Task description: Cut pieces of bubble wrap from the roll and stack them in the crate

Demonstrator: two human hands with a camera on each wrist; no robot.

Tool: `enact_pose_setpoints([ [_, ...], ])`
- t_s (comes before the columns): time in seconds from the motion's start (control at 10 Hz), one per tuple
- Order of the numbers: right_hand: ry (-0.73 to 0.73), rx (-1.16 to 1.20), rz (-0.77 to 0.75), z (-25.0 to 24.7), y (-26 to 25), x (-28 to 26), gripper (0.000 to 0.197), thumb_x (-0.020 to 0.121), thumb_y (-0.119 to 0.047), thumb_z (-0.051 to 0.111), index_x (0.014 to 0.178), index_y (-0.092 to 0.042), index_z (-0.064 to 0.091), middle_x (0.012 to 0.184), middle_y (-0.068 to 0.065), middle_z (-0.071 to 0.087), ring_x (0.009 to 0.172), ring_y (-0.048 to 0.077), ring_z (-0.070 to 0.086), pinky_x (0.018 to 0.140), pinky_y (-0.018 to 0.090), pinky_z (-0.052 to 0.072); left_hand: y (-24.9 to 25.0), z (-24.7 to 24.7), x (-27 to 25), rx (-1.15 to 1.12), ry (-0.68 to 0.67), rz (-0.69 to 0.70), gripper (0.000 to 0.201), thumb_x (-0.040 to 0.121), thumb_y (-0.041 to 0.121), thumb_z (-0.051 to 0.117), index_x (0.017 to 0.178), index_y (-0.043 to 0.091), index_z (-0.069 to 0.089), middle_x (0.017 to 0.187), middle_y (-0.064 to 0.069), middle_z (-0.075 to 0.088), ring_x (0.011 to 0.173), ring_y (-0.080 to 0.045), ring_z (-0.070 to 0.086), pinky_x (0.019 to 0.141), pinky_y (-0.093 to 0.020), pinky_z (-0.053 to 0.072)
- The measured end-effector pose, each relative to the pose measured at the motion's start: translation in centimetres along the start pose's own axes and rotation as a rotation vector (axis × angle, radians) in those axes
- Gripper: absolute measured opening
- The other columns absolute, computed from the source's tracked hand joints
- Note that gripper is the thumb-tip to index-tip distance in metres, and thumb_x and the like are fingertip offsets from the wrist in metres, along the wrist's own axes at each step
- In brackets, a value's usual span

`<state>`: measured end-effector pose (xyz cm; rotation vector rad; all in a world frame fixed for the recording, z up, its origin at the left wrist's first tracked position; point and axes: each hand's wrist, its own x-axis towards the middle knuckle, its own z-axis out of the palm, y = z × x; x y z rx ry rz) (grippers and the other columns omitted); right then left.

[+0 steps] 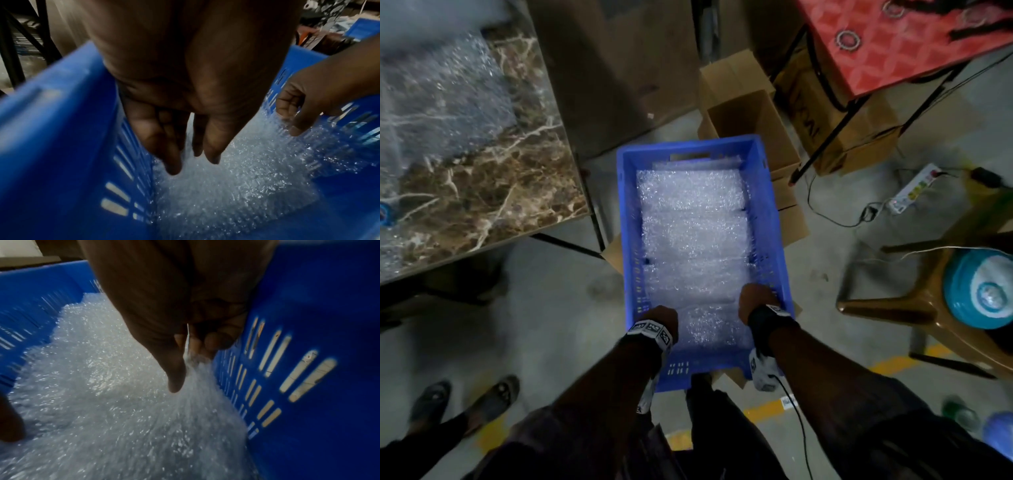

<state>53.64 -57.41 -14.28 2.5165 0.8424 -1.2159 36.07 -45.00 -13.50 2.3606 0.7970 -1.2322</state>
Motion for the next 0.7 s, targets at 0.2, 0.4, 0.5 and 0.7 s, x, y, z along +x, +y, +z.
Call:
enact_pose_setpoints([
  [0.2, -0.11, -0.025, 0.011, 0.6, -0.1, 2.5, 0.039, 0.089, -0.011, 0.056, 0.128, -0.002, 0.059, 0.134, 0.021, 0.058, 0.122, 0.035, 0.058, 0.098, 0.04, 0.05, 0.4, 0.7, 2.7, 0.087, -0.1, 0.02, 0.043, 0.092, 0.03, 0.055, 0.13, 0.008, 0.055, 0.134, -0.015, 0.056, 0.125, -0.031, 0.053, 0.1, -0.038, 0.045],
  [0.4, -0.217, -0.006, 0.043, 0.9, -0.1, 2.7, 0.045, 0.09, -0.02, 0.062, 0.132, -0.004, 0.058, 0.136, 0.018, 0.058, 0.123, 0.031, 0.058, 0.096, 0.033, 0.047, 1.1, 0.3, 3.8, 0.097, -0.128, 0.031, 0.041, 0.099, 0.027, 0.049, 0.134, 0.006, 0.053, 0.138, -0.015, 0.054, 0.129, -0.03, 0.051, 0.101, -0.039, 0.044],
  [0.5, -0.311, 0.064, 0.065, 0.7, -0.3, 2.0, 0.054, 0.089, -0.03, 0.068, 0.134, -0.003, 0.055, 0.14, 0.017, 0.054, 0.127, 0.03, 0.054, 0.1, 0.033, 0.044, 1.1, 0.1, 3.3, 0.055, -0.158, 0.024, 0.045, 0.098, 0.034, 0.052, 0.133, 0.006, 0.054, 0.137, -0.014, 0.055, 0.127, -0.03, 0.052, 0.101, -0.038, 0.044],
  [0.7, -0.242, 0.124, 0.085, -0.7, -0.6, -1.3, 0.056, 0.093, -0.031, 0.063, 0.136, 0.002, 0.049, 0.141, 0.018, 0.053, 0.127, 0.031, 0.053, 0.095, 0.028, 0.044, 0.5, -0.6, 1.2, -0.079, -0.049, -0.015, 0.05, 0.098, 0.036, 0.05, 0.132, -0.001, 0.05, 0.137, -0.02, 0.053, 0.129, -0.033, 0.049, 0.103, -0.035, 0.038],
])
